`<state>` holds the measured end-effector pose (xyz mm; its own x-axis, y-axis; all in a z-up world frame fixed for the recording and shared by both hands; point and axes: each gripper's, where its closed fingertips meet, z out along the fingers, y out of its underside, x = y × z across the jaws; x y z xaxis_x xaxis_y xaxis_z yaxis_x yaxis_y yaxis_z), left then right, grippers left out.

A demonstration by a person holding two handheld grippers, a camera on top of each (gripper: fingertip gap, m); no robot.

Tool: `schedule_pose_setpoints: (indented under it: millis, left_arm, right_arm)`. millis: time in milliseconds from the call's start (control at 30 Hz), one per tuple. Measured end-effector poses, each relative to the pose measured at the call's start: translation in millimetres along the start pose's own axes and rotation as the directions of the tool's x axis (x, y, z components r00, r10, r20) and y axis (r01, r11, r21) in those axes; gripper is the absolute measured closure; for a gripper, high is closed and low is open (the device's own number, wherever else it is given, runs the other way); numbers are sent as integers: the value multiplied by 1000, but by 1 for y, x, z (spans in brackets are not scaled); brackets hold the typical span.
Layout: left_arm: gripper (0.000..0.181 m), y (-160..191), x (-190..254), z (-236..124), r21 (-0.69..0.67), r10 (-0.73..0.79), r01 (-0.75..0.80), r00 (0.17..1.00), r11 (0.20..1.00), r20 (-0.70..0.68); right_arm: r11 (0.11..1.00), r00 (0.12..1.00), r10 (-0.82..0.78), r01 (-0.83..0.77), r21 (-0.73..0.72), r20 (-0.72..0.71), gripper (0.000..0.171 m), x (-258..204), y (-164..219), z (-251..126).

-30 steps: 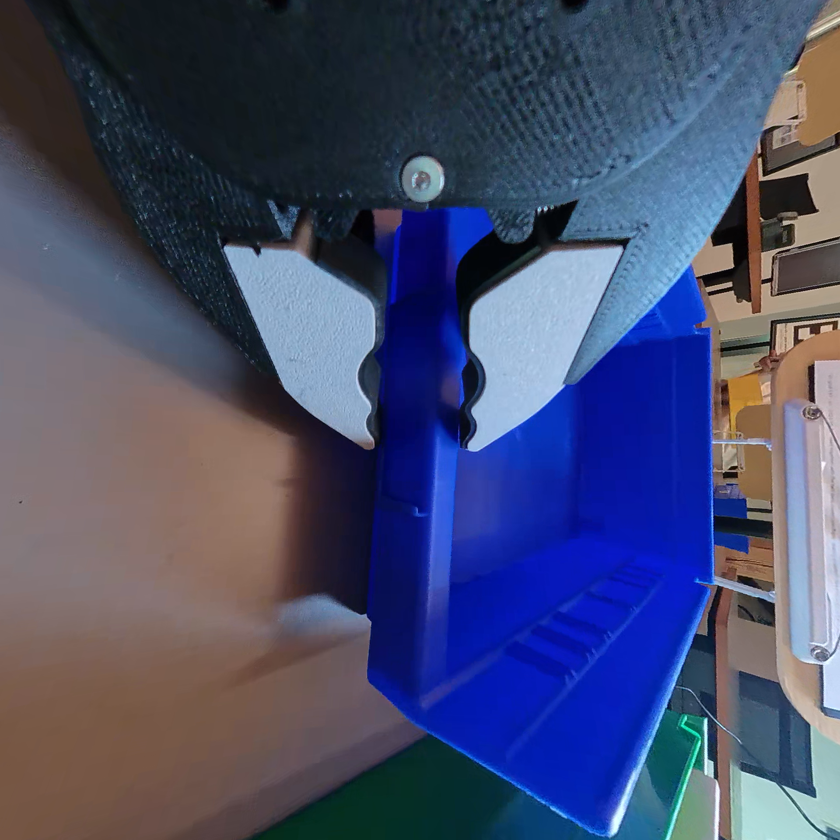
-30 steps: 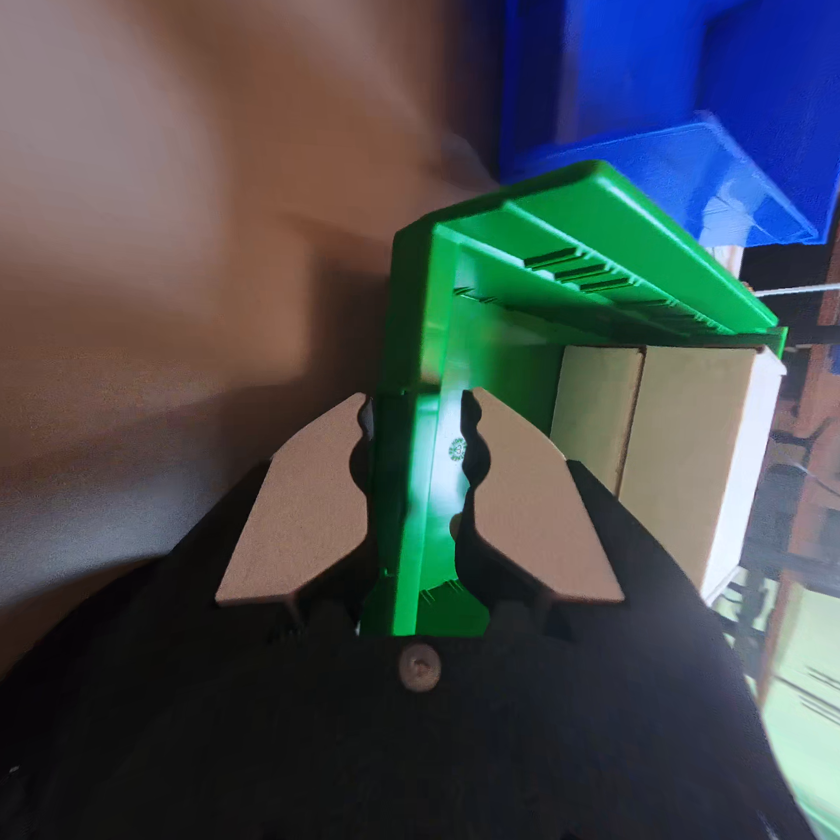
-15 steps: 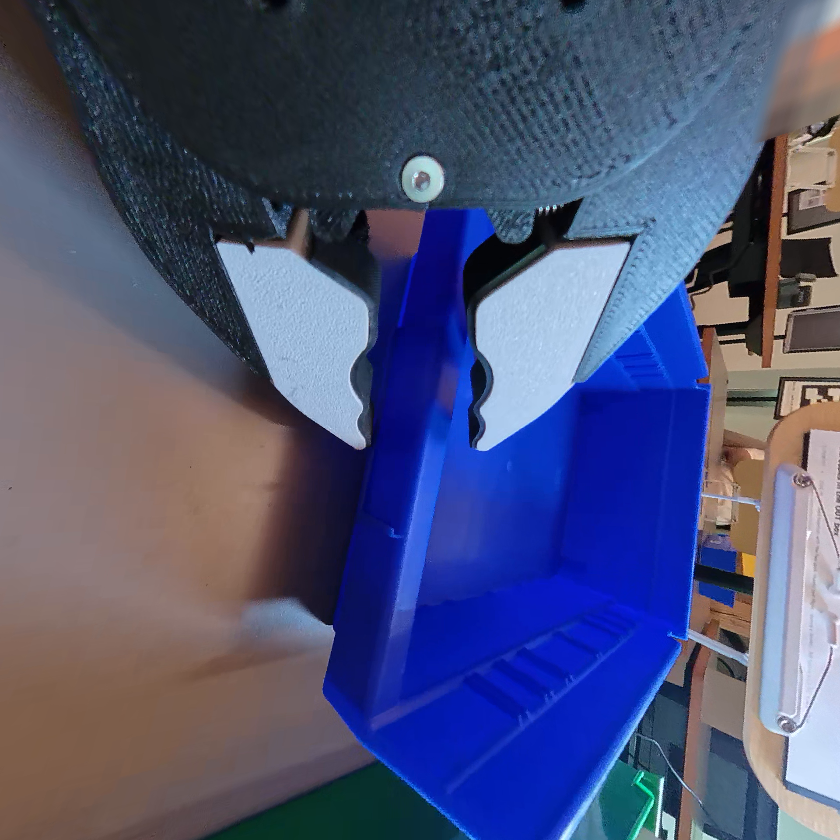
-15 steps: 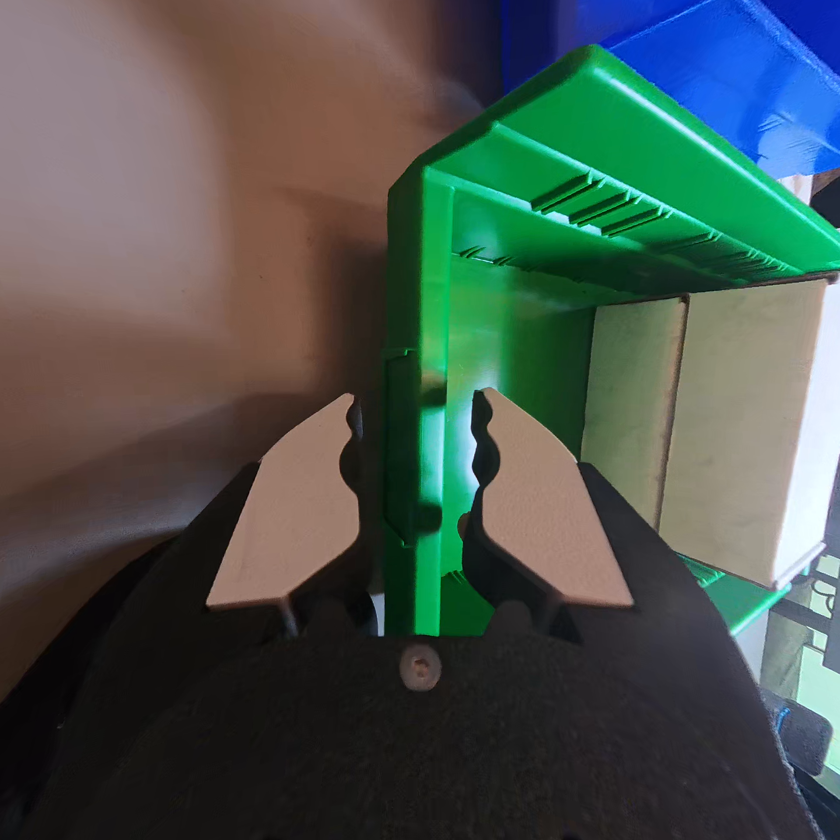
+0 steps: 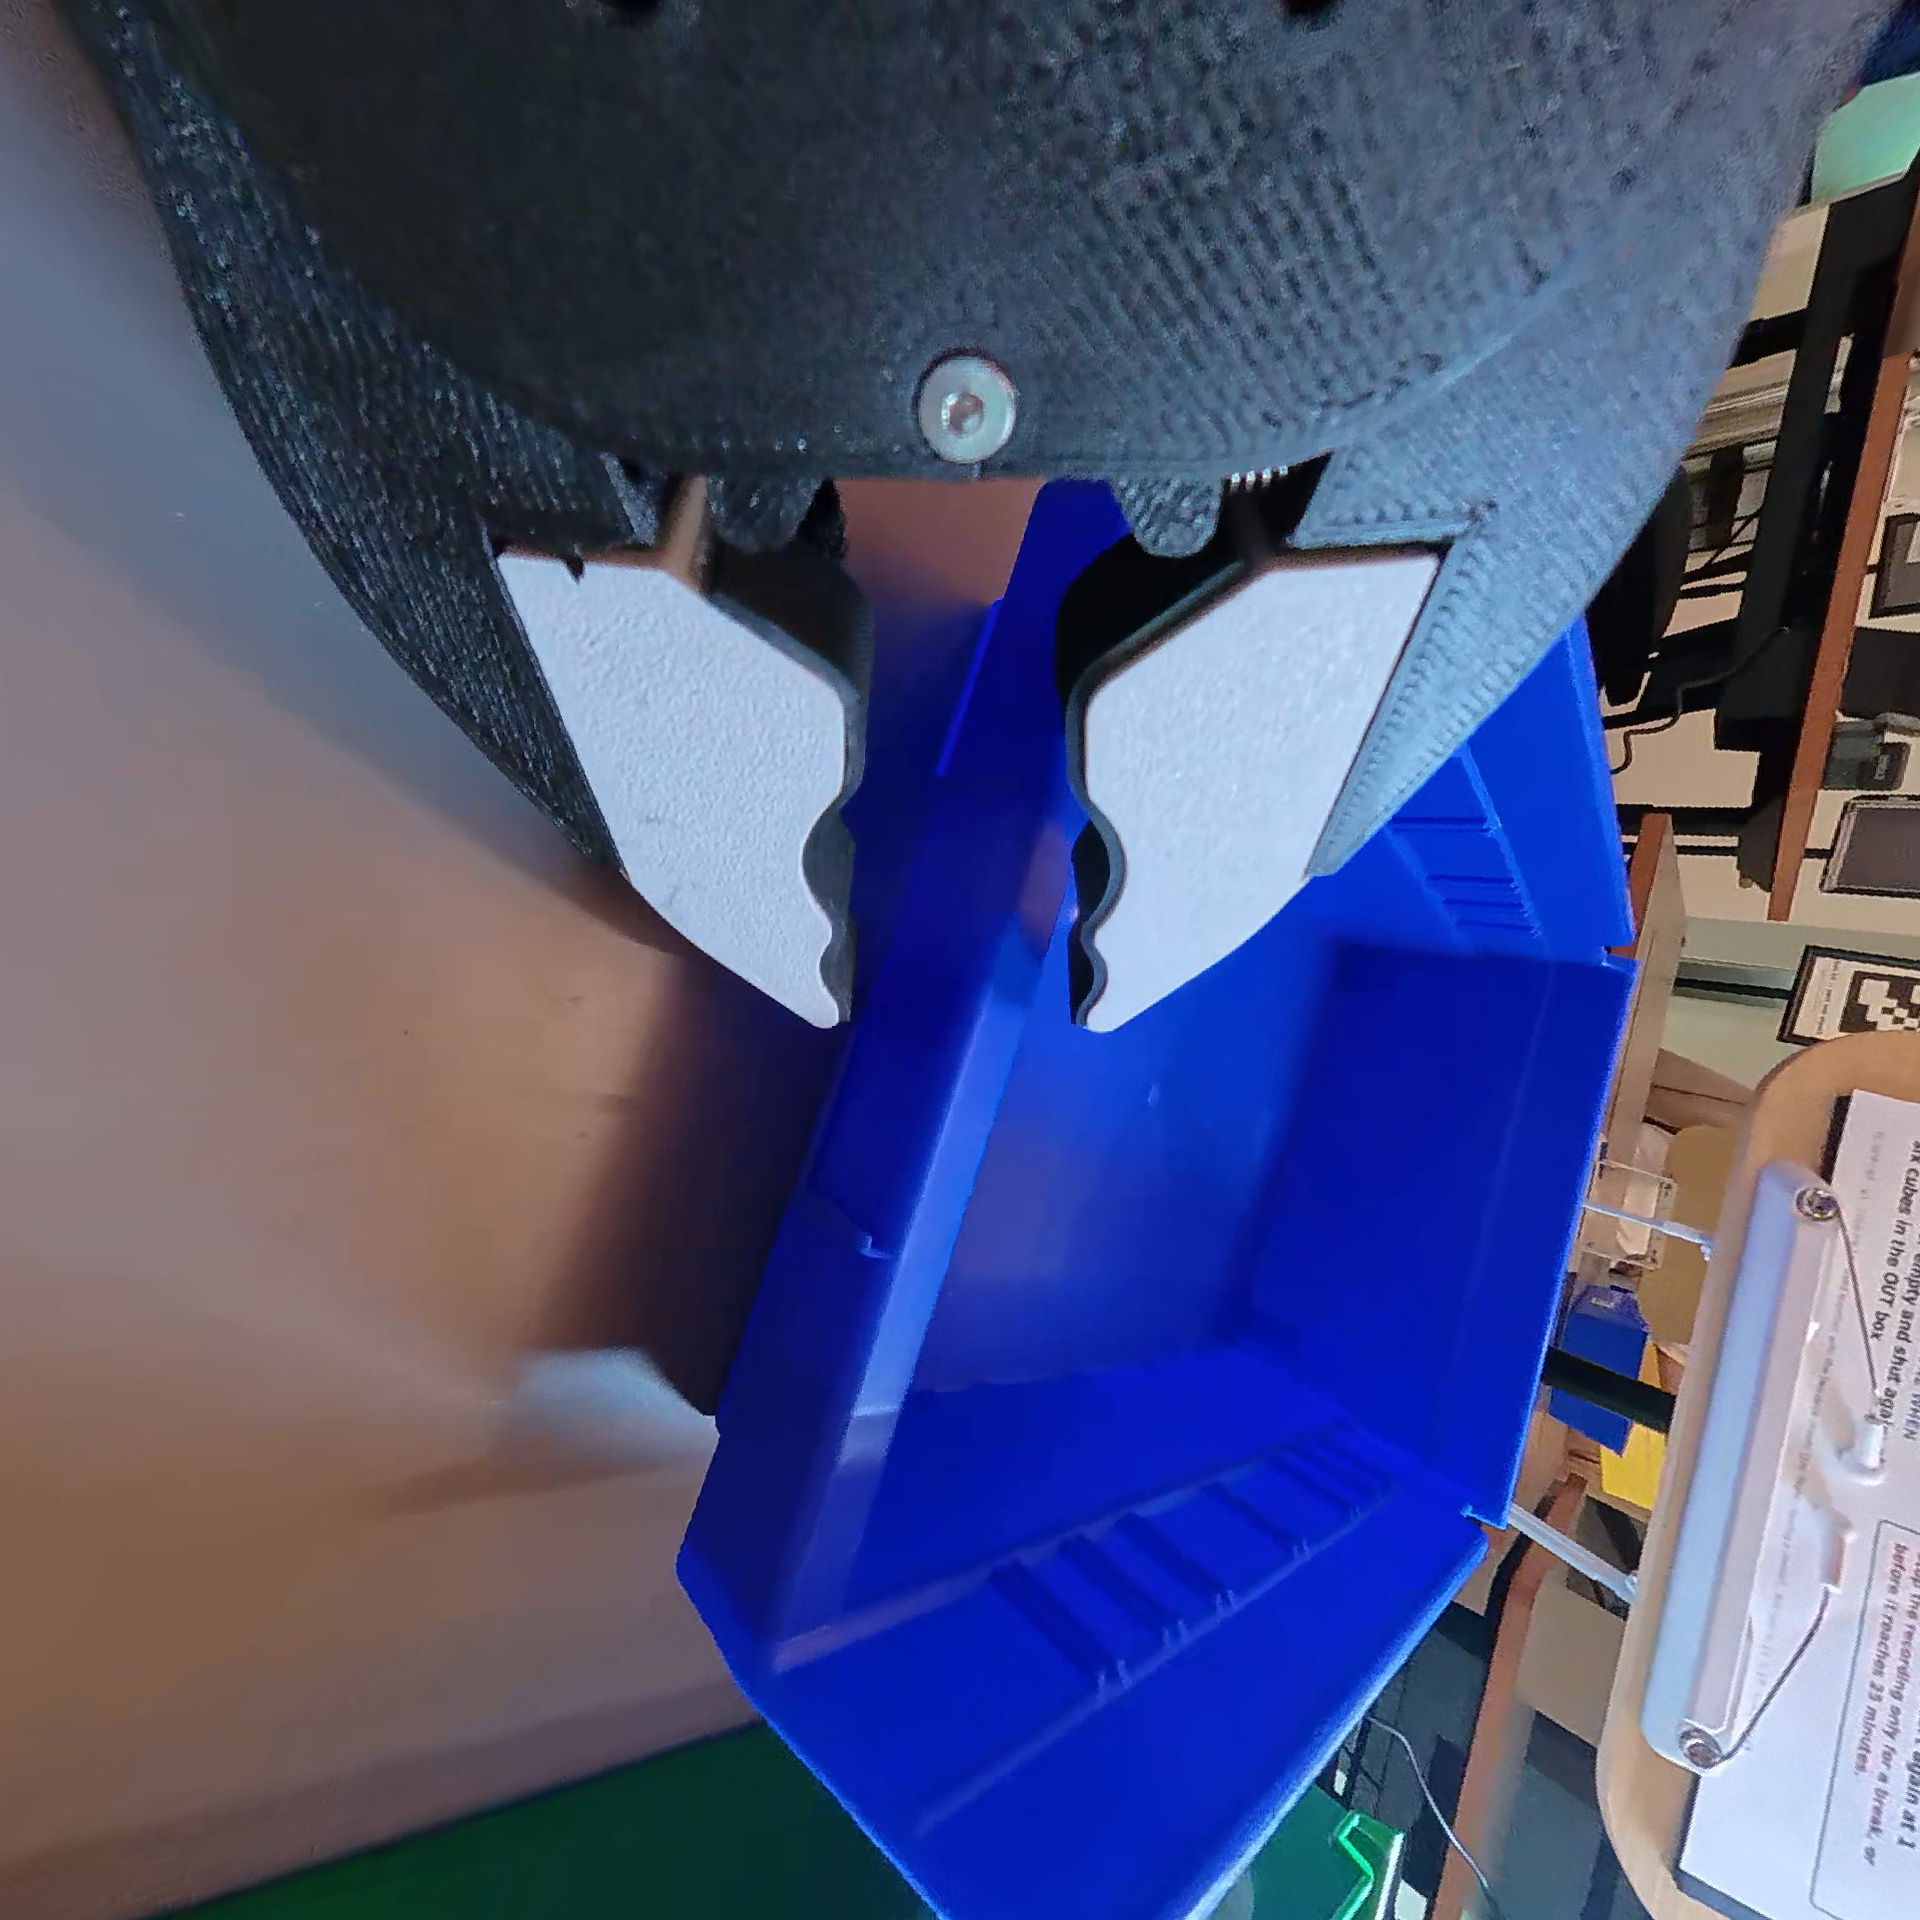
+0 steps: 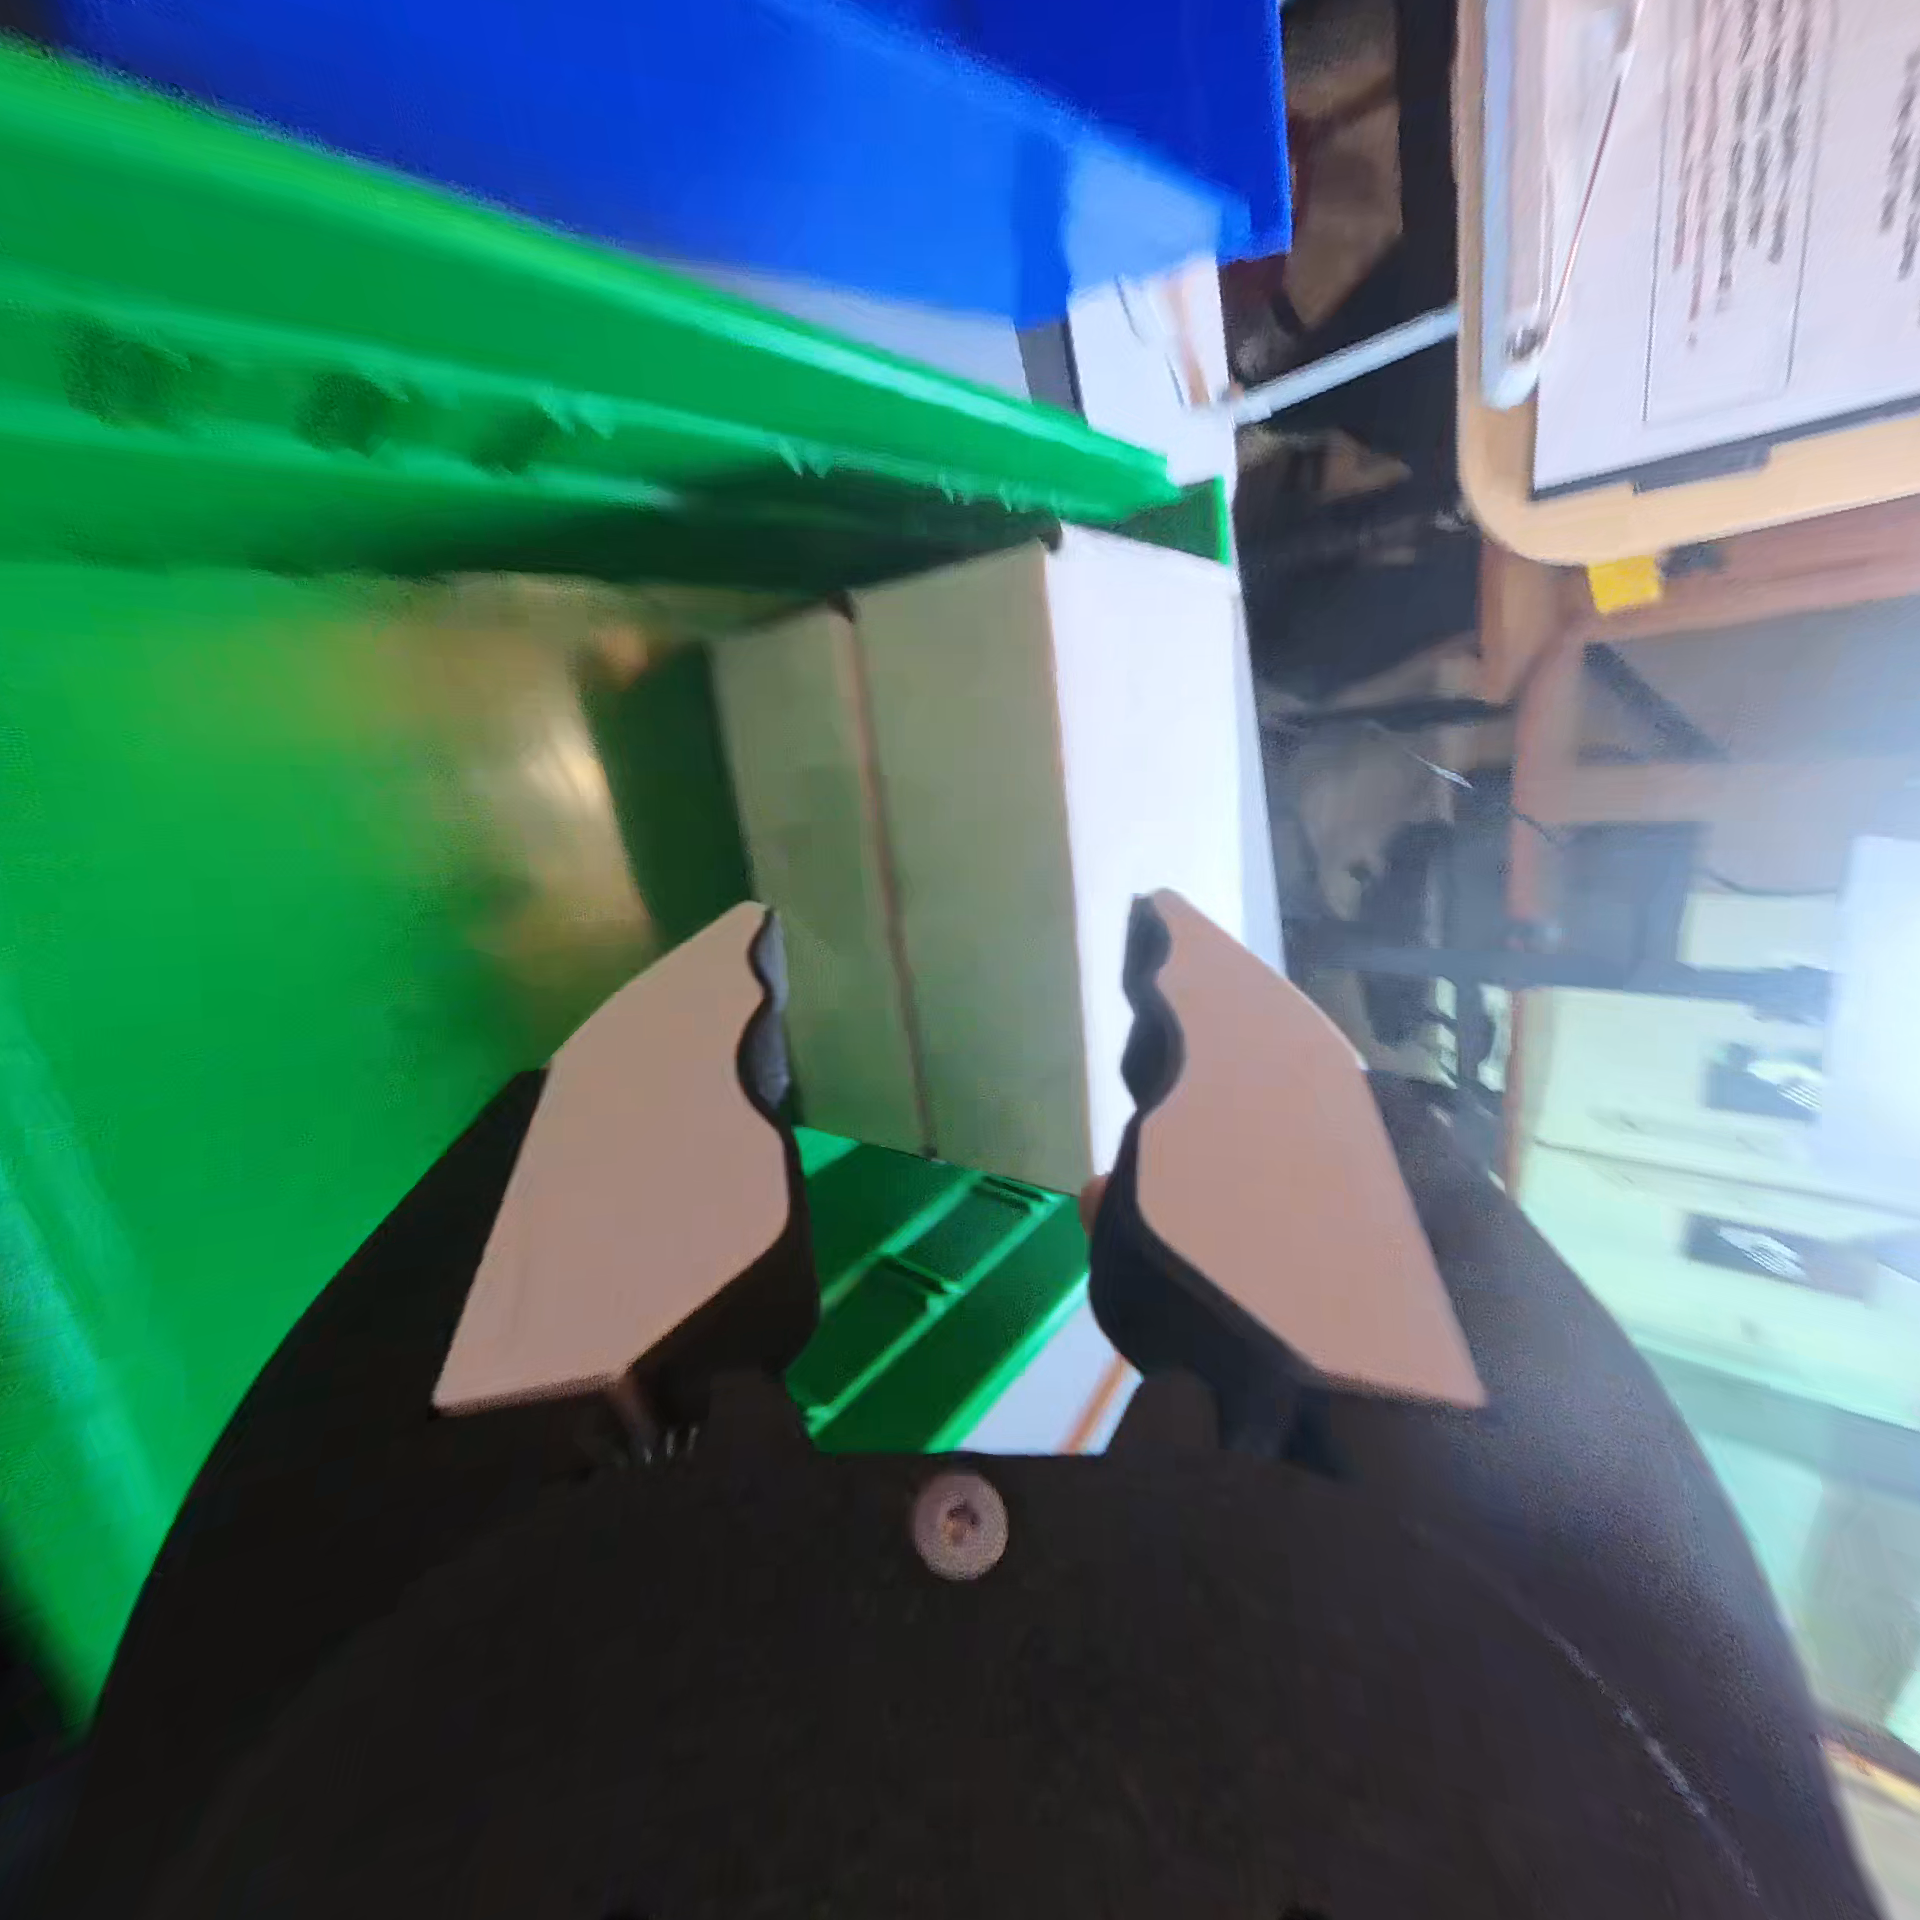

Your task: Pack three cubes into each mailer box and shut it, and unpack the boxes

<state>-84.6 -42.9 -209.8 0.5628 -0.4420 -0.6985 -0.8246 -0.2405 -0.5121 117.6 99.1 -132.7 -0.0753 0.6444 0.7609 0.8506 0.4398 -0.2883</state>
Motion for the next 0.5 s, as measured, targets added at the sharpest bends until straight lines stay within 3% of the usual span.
schedule_pose_setpoints:
  millis: [33, 233, 500]
  left_arm:
    - [141, 0, -1, -1, 1, -5, 5, 1000, 1000, 4]
    - [141, 6, -4, -8, 13, -22, 22, 999, 1000, 29]
    - [140, 6, -5, -8, 27, -19, 18, 999, 999, 35]
  right_arm:
    - [997, 999, -36, 34, -67, -30, 100, 8, 10, 14]
    - [947, 974, -226, 213, -240, -27, 97, 13, 30, 62]
    - [939, 965, -263, 257, -227, 3, 110, 21, 25, 61]
